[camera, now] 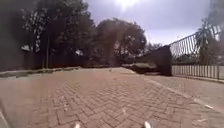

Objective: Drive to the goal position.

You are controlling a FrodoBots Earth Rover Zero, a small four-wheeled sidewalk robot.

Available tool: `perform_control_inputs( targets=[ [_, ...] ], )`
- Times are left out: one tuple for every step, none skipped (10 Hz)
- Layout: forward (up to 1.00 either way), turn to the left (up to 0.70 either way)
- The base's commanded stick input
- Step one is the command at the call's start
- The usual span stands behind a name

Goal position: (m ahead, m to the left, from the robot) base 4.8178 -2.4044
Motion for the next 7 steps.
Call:
perform_control_inputs(
  targets=[
    [0.7, 0.0],
    [0.7, 0.0],
    [0.7, 0.0],
    [0.7, 0.0],
    [0.7, 0.0],
    [0.7, 0.0],
    [0.7, 0.0]
  ],
)
